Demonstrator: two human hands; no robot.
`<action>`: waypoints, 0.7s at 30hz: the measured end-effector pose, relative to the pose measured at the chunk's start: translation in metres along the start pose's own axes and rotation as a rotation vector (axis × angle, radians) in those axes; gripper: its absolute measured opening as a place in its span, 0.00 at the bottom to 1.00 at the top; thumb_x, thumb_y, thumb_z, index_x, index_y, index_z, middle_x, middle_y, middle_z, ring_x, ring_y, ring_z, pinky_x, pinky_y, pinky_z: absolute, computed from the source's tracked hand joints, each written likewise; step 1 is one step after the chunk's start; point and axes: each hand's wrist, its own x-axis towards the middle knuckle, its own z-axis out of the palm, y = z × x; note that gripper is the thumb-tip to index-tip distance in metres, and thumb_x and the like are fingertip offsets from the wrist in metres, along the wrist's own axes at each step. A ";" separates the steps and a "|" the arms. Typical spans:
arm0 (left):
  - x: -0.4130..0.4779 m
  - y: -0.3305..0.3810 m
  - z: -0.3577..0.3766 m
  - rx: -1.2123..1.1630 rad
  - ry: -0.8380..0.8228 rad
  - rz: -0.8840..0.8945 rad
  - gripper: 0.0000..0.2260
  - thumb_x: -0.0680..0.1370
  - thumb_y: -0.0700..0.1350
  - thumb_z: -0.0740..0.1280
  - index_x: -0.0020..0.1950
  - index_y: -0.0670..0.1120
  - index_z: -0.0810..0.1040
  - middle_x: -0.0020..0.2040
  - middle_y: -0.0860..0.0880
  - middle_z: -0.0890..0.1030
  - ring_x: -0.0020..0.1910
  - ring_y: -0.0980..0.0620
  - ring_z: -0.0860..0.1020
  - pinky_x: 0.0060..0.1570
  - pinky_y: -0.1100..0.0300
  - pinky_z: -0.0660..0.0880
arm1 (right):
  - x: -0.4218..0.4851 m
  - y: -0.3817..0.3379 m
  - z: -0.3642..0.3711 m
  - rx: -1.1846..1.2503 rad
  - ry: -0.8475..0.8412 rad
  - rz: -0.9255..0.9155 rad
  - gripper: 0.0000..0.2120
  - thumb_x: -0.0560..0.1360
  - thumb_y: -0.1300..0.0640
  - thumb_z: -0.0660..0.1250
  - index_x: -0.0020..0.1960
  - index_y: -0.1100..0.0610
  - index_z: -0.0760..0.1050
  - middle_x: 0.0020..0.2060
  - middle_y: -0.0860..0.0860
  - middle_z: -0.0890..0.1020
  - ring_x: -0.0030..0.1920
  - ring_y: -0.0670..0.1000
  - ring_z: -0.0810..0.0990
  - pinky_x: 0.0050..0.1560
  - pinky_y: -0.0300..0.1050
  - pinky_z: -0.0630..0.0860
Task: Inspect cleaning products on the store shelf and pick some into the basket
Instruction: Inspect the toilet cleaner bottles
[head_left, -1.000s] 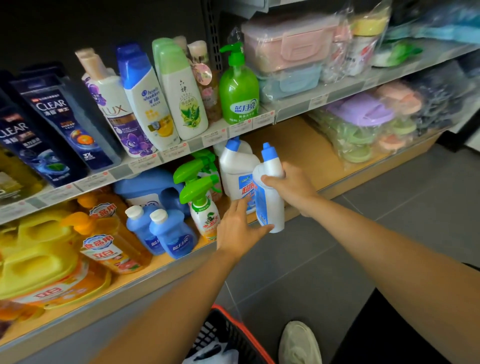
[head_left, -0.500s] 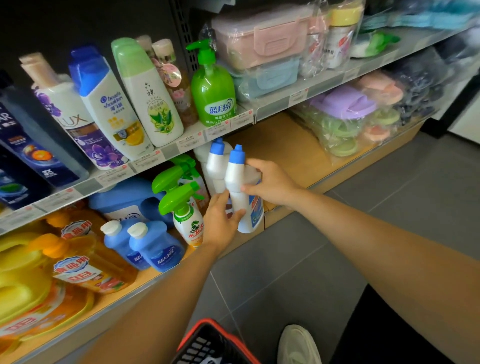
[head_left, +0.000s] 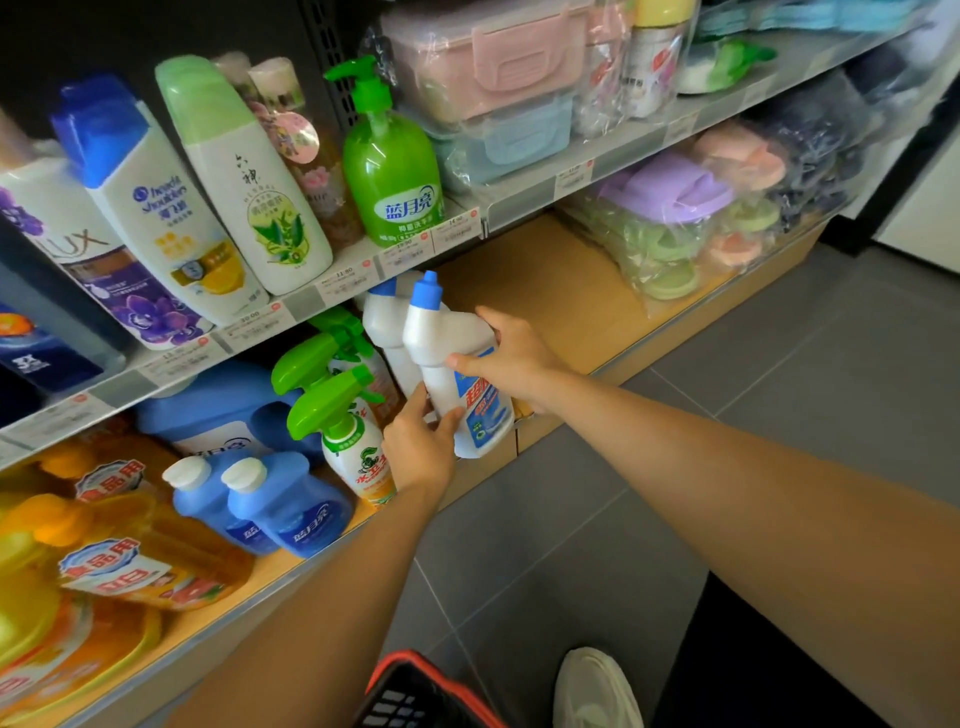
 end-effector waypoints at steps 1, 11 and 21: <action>0.002 -0.002 0.000 0.001 0.003 0.010 0.15 0.77 0.42 0.73 0.64 0.47 0.81 0.52 0.48 0.86 0.47 0.53 0.84 0.44 0.67 0.78 | 0.001 0.001 0.001 0.026 0.016 -0.001 0.29 0.70 0.51 0.78 0.68 0.51 0.72 0.58 0.52 0.82 0.56 0.54 0.82 0.55 0.57 0.81; 0.006 -0.006 -0.002 0.005 0.020 0.031 0.16 0.77 0.43 0.74 0.65 0.47 0.80 0.54 0.49 0.86 0.45 0.57 0.82 0.41 0.75 0.75 | 0.013 0.005 0.002 0.012 0.026 0.086 0.43 0.69 0.53 0.80 0.77 0.49 0.61 0.63 0.52 0.77 0.59 0.55 0.80 0.57 0.57 0.81; 0.003 -0.008 0.001 0.079 0.006 0.090 0.18 0.75 0.43 0.76 0.63 0.44 0.79 0.51 0.45 0.86 0.48 0.47 0.84 0.48 0.46 0.82 | 0.015 0.018 0.002 0.056 0.019 -0.051 0.29 0.64 0.61 0.82 0.55 0.42 0.71 0.46 0.41 0.81 0.48 0.42 0.82 0.41 0.39 0.80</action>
